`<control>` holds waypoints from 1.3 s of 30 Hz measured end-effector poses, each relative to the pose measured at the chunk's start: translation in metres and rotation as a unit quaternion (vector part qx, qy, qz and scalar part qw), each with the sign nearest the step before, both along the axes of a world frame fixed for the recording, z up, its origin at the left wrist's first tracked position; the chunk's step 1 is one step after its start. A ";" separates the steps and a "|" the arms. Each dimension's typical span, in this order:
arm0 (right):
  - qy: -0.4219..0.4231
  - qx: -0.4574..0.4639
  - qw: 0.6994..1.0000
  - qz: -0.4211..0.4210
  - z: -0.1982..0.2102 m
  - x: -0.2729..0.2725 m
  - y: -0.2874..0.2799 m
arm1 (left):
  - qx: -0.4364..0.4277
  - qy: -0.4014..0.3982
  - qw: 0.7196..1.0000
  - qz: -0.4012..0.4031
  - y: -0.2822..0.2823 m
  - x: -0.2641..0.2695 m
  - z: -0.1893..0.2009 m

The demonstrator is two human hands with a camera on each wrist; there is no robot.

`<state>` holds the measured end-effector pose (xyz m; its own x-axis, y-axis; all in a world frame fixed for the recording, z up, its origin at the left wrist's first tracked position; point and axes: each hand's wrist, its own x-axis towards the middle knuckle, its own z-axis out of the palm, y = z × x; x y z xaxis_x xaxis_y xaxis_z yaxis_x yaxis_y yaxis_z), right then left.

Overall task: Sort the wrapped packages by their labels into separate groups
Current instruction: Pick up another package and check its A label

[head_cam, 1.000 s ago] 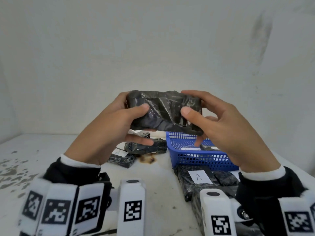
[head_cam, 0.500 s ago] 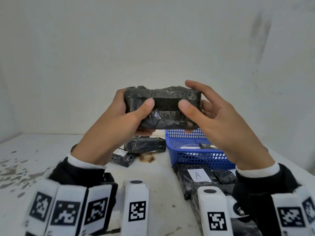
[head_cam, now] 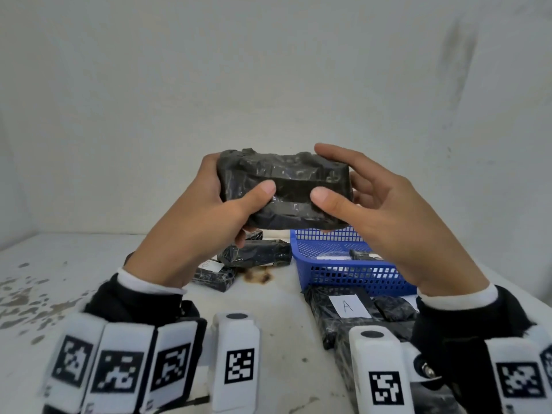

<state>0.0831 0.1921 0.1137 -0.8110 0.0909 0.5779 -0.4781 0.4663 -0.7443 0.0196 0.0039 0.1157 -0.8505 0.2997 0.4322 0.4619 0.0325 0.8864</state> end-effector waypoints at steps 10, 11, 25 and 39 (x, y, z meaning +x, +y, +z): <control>0.023 -0.032 0.999 -0.031 0.004 0.003 -0.004 | -0.014 -0.036 0.999 0.014 0.000 -0.001 0.002; 0.026 -0.035 0.999 -0.032 0.003 0.002 -0.003 | -0.006 -0.040 0.999 0.010 0.000 0.000 0.003; -0.002 -0.062 0.998 -0.033 0.003 0.000 0.002 | 0.062 -0.053 0.996 -0.041 0.003 0.000 0.004; 0.015 -0.057 0.998 -0.035 0.003 0.001 -0.005 | 0.019 -0.018 0.998 -0.056 0.003 0.007 0.003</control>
